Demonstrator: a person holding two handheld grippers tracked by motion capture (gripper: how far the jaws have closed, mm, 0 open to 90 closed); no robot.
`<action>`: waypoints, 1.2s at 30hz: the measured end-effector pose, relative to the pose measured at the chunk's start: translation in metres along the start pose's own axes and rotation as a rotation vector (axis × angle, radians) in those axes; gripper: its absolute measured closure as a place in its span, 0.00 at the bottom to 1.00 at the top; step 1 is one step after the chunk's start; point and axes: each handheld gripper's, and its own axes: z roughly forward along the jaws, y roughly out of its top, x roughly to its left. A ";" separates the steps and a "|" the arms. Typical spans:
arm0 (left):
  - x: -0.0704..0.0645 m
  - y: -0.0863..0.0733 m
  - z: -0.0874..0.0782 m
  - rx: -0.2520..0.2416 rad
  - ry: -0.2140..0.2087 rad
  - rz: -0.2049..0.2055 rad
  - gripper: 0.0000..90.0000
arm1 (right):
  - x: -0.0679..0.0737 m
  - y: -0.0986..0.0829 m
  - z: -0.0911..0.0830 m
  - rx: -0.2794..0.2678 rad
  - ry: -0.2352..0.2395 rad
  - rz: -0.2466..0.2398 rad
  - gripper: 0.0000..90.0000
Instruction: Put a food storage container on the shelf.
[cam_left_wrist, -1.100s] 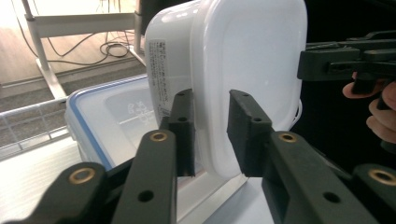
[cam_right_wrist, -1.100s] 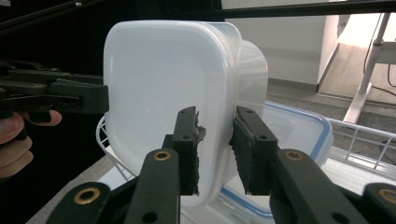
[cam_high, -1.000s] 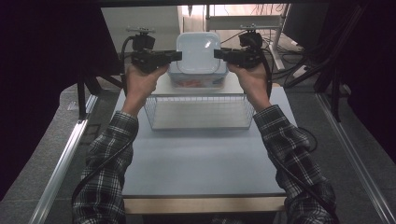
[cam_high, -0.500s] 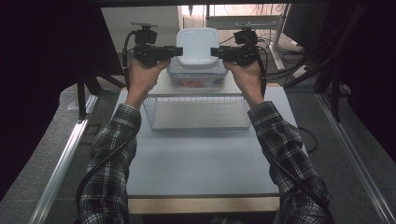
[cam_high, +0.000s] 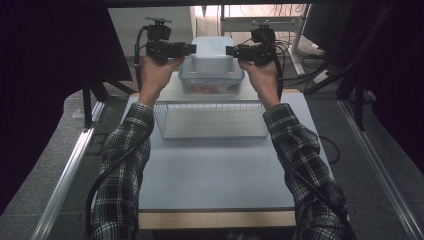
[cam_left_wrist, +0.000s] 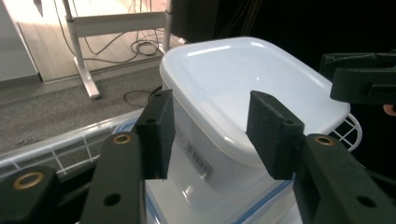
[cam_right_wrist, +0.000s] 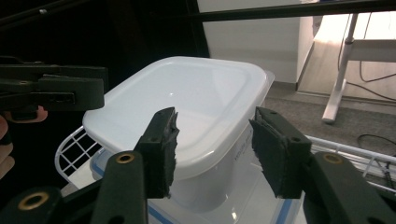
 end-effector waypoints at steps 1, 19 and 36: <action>0.000 0.001 -0.001 -0.001 0.000 0.002 0.55 | 0.000 0.000 0.000 0.000 0.001 -0.002 0.54; -0.003 -0.044 -0.013 0.035 -0.109 0.098 0.07 | 0.008 -0.021 -0.013 0.036 0.092 -0.115 0.12; -0.029 -0.108 -0.031 0.049 -0.139 0.203 0.03 | 0.008 -0.087 -0.040 0.073 0.184 -0.182 0.05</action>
